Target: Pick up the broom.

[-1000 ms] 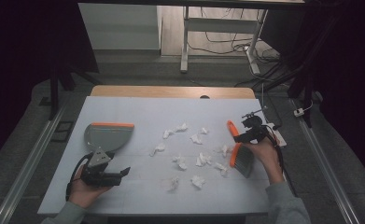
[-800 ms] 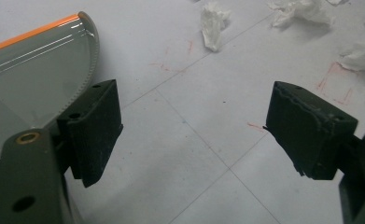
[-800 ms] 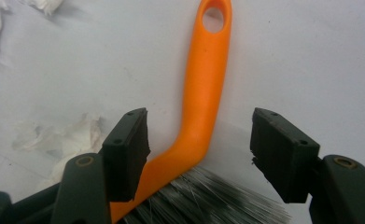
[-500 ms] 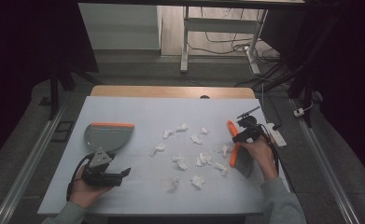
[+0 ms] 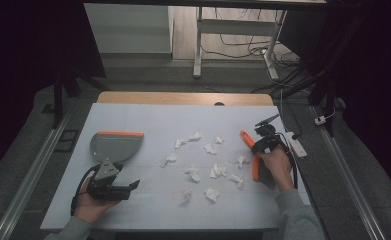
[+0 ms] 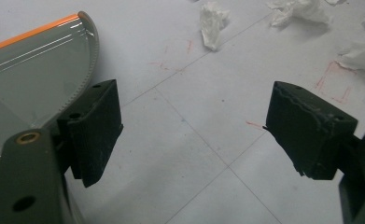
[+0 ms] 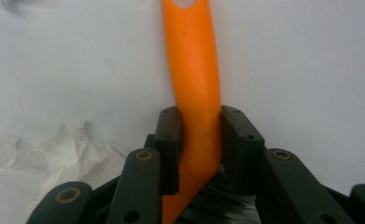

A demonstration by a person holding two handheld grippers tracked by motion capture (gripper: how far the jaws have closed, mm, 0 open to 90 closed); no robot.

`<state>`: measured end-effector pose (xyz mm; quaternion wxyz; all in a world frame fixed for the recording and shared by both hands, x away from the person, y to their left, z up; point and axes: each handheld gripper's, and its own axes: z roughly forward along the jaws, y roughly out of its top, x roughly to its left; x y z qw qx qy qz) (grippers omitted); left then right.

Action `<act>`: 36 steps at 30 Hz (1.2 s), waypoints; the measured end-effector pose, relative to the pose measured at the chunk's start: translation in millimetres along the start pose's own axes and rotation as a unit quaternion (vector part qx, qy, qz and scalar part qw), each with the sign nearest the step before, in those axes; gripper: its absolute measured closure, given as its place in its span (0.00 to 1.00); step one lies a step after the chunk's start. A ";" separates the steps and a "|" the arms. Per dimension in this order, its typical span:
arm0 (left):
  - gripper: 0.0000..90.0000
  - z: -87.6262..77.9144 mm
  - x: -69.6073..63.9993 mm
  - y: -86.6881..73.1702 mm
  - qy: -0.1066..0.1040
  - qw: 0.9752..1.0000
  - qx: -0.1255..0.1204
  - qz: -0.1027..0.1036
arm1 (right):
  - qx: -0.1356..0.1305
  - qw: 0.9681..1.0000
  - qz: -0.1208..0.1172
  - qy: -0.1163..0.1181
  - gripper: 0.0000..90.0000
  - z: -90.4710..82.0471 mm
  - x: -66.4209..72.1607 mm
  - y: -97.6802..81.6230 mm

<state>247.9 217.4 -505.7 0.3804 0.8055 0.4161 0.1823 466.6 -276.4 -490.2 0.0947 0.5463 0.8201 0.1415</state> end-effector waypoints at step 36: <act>0.21 -0.8 -0.4 1.1 0.005 1.000 -0.008 0.001 | -0.211 0.964 -0.003 0.163 0.79 -69.1 -36.5 -26.3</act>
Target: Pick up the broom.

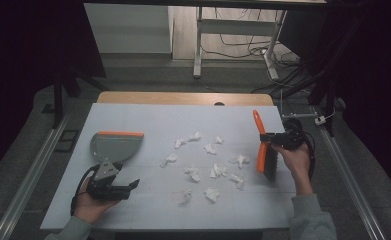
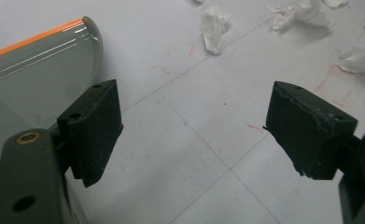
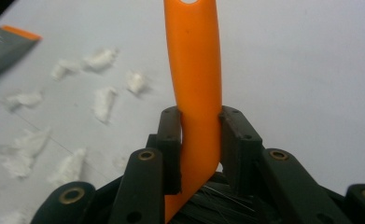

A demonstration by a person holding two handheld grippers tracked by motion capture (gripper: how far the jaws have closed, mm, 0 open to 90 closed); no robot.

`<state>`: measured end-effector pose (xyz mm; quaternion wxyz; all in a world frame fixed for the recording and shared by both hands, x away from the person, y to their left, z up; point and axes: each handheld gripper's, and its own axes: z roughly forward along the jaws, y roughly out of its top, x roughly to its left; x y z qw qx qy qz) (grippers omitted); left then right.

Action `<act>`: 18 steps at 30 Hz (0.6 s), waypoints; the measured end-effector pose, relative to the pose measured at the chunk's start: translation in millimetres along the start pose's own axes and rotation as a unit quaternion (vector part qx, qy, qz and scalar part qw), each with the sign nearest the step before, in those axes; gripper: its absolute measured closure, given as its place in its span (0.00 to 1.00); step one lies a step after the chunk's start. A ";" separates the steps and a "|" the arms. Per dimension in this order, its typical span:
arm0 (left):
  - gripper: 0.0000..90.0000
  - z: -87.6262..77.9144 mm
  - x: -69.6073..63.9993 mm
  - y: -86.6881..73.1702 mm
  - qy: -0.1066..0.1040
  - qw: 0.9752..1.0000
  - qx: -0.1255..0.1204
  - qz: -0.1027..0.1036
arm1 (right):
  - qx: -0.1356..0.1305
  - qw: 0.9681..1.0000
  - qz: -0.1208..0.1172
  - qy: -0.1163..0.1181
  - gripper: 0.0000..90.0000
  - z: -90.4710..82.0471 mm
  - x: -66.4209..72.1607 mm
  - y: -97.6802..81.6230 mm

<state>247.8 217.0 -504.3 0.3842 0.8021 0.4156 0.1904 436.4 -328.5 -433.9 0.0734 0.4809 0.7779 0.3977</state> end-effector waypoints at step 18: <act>0.21 6.2 -19.3 21.9 -0.028 0.999 -0.031 0.013 | -0.067 0.995 -0.030 0.074 0.79 3.5 60.0 13.2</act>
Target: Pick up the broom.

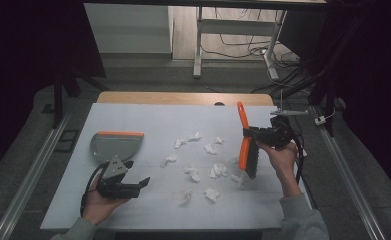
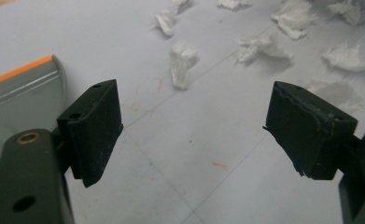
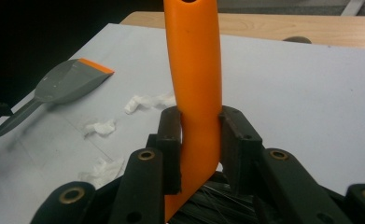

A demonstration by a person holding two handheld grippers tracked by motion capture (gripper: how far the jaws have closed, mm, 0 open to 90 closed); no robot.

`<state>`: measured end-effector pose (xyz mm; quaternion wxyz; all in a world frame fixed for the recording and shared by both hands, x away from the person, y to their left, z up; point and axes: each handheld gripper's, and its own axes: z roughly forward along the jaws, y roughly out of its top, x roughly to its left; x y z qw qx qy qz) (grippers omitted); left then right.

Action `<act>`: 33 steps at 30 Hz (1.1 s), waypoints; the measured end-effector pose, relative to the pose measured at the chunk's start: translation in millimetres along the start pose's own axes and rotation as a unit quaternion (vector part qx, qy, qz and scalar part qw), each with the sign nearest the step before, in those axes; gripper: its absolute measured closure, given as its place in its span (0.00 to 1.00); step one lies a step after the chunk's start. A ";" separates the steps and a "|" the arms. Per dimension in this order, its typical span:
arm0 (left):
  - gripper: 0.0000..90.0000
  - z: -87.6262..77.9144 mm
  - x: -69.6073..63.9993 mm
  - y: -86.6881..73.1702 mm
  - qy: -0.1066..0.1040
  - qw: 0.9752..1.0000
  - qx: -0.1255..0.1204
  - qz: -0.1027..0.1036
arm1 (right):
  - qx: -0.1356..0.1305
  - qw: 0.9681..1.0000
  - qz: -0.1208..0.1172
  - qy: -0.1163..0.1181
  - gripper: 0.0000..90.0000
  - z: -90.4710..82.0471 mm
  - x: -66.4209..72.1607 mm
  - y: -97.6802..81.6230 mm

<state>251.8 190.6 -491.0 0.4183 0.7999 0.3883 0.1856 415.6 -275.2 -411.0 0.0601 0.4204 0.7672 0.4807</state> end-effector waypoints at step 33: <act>0.23 54.5 -57.5 66.6 -0.082 0.996 -0.014 0.024 | -0.049 0.998 -0.008 0.025 0.79 52.6 63.0 0.6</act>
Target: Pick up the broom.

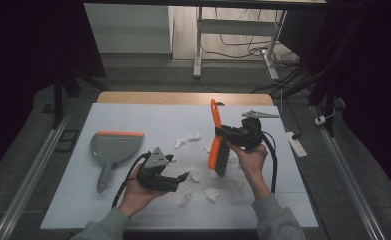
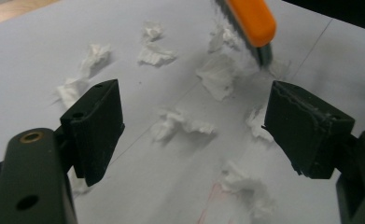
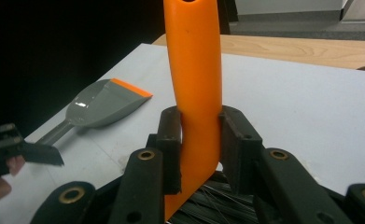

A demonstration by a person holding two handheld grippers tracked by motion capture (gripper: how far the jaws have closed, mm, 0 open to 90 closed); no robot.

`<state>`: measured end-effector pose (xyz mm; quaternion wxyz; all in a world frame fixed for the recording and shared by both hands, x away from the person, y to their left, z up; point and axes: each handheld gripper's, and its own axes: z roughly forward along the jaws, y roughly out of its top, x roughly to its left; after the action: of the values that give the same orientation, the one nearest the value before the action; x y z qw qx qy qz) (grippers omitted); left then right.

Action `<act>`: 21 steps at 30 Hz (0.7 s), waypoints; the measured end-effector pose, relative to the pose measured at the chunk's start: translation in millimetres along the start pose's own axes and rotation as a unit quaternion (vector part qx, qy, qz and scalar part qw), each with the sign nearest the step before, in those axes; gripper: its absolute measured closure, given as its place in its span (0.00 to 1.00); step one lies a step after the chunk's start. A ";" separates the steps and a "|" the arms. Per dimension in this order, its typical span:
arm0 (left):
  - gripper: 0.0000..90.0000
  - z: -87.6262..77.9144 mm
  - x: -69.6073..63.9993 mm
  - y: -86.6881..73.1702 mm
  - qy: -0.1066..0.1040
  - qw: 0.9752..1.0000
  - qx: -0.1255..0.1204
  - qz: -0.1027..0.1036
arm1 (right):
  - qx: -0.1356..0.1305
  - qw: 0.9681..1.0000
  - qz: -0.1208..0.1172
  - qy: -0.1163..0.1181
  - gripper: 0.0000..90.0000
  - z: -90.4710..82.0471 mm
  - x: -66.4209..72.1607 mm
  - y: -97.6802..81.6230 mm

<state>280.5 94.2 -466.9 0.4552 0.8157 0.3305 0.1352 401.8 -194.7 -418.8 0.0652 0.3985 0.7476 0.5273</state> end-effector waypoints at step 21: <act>0.29 57.9 -17.4 9.7 -0.002 1.000 -0.008 0.004 | -0.030 1.000 -0.004 0.001 0.79 25.5 32.8 -13.0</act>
<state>301.7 41.3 -489.2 0.4622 0.8136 0.3246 0.1380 386.1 -155.8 -430.2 0.0781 0.3930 0.7331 0.5495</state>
